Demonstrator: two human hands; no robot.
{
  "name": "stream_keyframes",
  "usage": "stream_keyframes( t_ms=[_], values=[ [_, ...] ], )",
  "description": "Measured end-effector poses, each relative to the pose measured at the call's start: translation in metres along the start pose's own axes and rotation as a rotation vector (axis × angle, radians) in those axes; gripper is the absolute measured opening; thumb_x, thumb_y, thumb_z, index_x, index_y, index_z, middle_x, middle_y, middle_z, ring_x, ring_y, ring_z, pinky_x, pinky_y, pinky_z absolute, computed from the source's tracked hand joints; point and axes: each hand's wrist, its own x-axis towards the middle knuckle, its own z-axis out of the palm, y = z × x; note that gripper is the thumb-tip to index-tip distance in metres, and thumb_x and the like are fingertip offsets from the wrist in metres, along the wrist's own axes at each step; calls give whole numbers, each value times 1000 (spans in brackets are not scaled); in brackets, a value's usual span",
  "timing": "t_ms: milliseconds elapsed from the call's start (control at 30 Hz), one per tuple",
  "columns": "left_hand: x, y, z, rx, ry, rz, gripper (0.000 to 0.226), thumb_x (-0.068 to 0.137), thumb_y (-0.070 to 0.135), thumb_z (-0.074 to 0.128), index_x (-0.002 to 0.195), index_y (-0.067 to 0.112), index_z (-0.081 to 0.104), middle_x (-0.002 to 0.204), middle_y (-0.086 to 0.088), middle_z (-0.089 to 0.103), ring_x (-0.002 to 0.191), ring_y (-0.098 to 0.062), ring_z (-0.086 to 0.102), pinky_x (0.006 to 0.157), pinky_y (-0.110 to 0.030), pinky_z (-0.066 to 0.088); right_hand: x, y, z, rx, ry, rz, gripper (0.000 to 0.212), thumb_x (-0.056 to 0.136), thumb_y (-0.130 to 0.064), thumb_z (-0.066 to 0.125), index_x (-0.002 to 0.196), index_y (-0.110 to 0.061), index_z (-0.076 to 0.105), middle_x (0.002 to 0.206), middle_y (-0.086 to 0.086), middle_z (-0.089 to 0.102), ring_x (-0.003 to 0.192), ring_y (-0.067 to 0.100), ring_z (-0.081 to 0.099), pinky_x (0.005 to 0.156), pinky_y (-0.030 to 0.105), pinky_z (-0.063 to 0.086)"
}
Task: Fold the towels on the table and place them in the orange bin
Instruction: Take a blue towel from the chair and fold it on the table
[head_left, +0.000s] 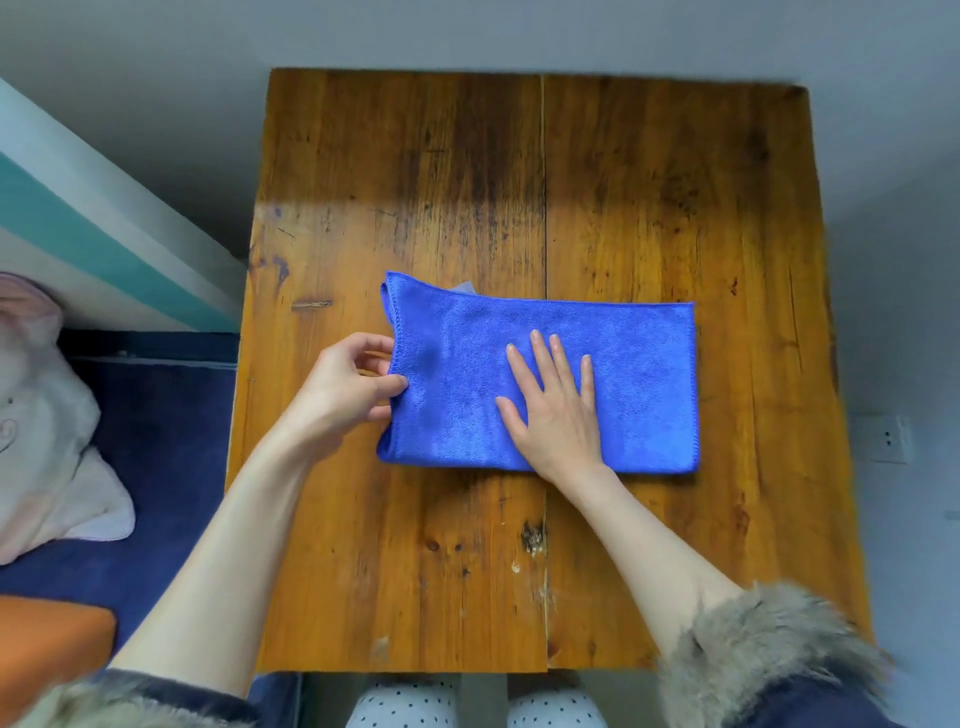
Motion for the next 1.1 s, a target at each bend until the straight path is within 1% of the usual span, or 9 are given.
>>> stream_keyframes(
  t_ms=[133,233,300,333,467,567,767,967,1100],
  values=[
    [-20,33,43,20,-3,62,27,83,-8,57,97,15,57,77,2,47,67,-7,52,47,-14,49,-20,42,-32,249,98,132,51,90,-38,43,132,-11,52,146,11,41,139,30,31,110,49,25],
    [-27,54,88,19,-16,123,27,82,-8,57,101,11,57,77,2,46,66,-8,49,46,-14,48,-38,78,-50,452,178,169,35,88,-19,50,116,-3,63,122,14,60,116,32,53,99,36,42],
    [-30,61,123,28,-10,162,26,81,-8,58,99,11,56,75,2,47,62,-9,49,46,-14,48,-48,102,-58,591,177,240,24,91,-8,51,110,-3,65,108,10,65,101,24,60,88,25,44],
    [-30,62,142,46,-6,176,26,81,-8,57,98,12,56,74,3,47,61,-9,49,46,-14,49,-50,112,-59,669,161,298,22,91,-5,52,109,-4,65,104,9,66,95,21,62,84,24,46],
    [-26,49,205,147,20,165,26,81,-5,54,100,13,56,72,3,48,57,-10,50,53,-20,51,-55,139,-62,979,39,551,20,93,-7,49,106,-8,64,90,5,66,82,21,64,83,44,53],
    [-19,38,232,212,66,154,28,80,-3,53,103,12,56,72,4,49,58,-14,52,62,-28,52,-58,151,-58,998,-17,553,19,93,-9,50,106,-7,65,94,7,68,91,22,64,88,42,52],
    [-17,31,258,293,86,257,26,80,0,55,98,18,54,76,5,50,76,-22,56,73,-38,54,-60,160,-54,1018,-64,530,23,94,-14,50,112,-10,64,102,5,69,96,18,65,90,38,53],
    [-9,13,277,372,28,249,23,83,6,60,105,11,55,87,0,54,79,-21,56,82,-37,50,-57,165,-58,1171,-97,597,26,98,-16,42,108,-7,65,89,1,67,87,18,66,83,31,56],
    [-13,9,271,266,-30,335,16,91,5,52,99,16,59,92,0,63,80,-16,63,82,-36,52,-52,165,-56,1104,-78,575,16,94,-26,52,94,-19,66,84,-2,67,87,21,66,85,43,54]
  ],
)
